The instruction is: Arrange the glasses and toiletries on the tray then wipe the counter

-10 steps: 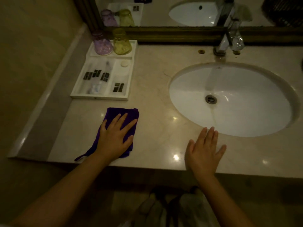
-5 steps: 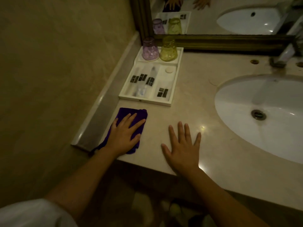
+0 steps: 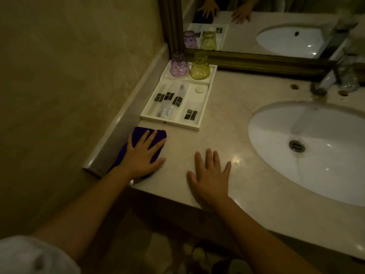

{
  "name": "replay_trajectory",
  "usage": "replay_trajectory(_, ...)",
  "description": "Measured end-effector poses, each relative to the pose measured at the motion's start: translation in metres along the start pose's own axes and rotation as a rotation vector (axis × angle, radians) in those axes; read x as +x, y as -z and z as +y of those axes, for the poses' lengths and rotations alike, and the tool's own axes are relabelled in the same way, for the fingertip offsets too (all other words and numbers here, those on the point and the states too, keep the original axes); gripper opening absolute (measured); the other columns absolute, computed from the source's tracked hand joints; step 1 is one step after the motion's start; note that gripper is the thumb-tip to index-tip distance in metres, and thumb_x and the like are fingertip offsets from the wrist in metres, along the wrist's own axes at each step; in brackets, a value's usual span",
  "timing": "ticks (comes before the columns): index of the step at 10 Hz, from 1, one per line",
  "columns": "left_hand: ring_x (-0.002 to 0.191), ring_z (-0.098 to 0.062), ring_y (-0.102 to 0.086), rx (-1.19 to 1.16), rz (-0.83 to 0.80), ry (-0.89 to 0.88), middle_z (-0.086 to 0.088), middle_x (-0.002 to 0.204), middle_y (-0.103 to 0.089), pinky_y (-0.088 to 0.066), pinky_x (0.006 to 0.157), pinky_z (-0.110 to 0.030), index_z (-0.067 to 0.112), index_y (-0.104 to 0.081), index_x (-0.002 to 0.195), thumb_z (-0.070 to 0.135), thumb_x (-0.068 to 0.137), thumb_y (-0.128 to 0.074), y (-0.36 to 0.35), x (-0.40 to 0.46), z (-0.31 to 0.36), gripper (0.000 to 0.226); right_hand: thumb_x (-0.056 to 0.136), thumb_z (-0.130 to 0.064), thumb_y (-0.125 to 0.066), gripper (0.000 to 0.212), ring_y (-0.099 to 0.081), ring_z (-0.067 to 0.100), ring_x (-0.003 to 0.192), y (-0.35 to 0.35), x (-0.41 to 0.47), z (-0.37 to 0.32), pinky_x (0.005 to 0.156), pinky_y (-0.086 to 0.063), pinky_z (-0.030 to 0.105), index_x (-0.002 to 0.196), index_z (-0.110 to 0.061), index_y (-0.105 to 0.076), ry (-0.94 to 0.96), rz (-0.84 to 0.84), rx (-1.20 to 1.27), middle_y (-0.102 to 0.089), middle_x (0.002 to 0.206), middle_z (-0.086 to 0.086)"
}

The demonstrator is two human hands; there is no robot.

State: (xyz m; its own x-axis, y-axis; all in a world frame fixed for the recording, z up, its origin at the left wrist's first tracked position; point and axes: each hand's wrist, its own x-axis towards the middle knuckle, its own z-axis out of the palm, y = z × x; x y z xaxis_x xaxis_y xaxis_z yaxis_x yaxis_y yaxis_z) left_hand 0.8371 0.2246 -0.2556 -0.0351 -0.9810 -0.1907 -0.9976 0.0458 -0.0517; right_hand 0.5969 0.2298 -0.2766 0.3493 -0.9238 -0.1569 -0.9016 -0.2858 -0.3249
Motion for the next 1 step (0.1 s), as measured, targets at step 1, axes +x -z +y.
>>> replay_trajectory(1,0.145,-0.021,-0.002,-0.118,0.035,-0.031,-0.003,0.159,-0.006,0.002,0.111,-0.060,0.038,-0.005,0.145,0.061,0.087,-0.027,0.0134,0.0032,0.0201,0.066,0.091,-0.055,-0.026,0.065,0.002,0.027,0.144,0.0171,0.0003,0.0067,0.112,0.002,0.056,0.146,-0.028,-0.005,0.020,0.001,0.057,-0.003,0.158,0.009)
